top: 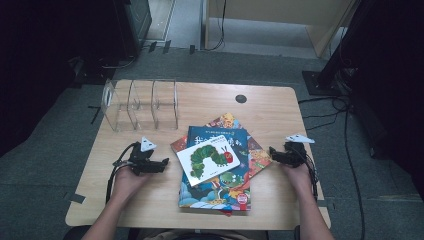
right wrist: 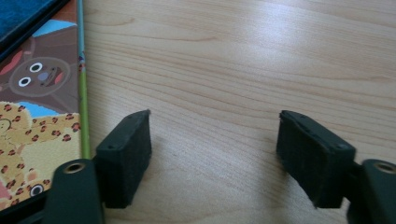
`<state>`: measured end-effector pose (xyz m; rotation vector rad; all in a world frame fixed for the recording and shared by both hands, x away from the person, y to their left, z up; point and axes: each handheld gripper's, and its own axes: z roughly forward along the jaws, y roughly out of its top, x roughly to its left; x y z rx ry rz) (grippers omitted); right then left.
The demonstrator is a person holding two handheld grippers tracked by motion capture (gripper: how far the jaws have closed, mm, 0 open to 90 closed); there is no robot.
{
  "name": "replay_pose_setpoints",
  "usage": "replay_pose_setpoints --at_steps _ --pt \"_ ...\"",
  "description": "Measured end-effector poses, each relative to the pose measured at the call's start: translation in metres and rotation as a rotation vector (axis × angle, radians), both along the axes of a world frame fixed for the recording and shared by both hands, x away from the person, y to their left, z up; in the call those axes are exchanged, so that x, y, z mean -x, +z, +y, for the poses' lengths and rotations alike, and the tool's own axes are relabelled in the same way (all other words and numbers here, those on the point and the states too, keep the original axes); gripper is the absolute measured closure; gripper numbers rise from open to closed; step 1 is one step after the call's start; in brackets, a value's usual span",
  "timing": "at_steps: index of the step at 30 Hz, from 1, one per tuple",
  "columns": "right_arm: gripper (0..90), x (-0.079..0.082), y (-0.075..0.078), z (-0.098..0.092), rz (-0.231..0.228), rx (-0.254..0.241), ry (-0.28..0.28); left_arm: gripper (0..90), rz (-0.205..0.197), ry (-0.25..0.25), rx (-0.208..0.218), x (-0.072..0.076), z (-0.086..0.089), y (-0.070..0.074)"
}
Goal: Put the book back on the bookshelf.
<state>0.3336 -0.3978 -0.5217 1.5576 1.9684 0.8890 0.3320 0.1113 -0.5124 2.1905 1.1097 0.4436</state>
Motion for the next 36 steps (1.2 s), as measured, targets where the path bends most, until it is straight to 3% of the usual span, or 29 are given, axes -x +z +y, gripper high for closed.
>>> replay_pose_setpoints --at_steps 2,4,5,10,14,18,21,24,29,36 --pt "30.2 0.001 0.001 0.001 0.007 0.003 0.001 28.1 -0.002 -0.010 0.004 0.001 0.000 0.001" --pt "31.5 0.001 0.002 0.001 0.009 0.005 -0.005 30.2 -0.003 -0.016 0.008 0.002 0.001 0.003" --pt "36.0 0.003 0.003 0.002 0.015 0.004 0.007 30.9 0.023 -0.026 0.004 0.000 0.002 0.006" --pt "43.0 0.006 0.007 0.003 0.029 -0.022 0.021 35.2 0.079 -0.048 0.083 -0.004 0.005 0.013" --pt "49.1 0.013 0.014 0.008 0.020 -0.050 0.058 36.7 0.062 -0.065 0.099 -0.003 0.005 0.023" --pt "55.8 0.019 0.021 0.017 -0.004 -0.063 0.102 38.4 0.081 -0.103 0.112 -0.002 0.002 0.028" --pt "60.5 0.022 0.024 0.022 -0.015 -0.070 0.130 37.5 0.087 -0.122 0.094 -0.002 -0.002 0.031" --pt "65.0 0.026 0.027 0.029 -0.010 -0.082 0.152 37.8 0.084 -0.141 0.108 -0.002 -0.006 0.035" --pt "71.6 0.031 0.032 0.036 -0.011 -0.095 0.174 47.4 0.090 -0.180 0.107 -0.004 -0.012 0.039" --pt "78.9 0.041 0.037 0.049 -0.021 -0.101 0.211 62.3 0.112 -0.172 0.137 -0.011 -0.013 0.046"
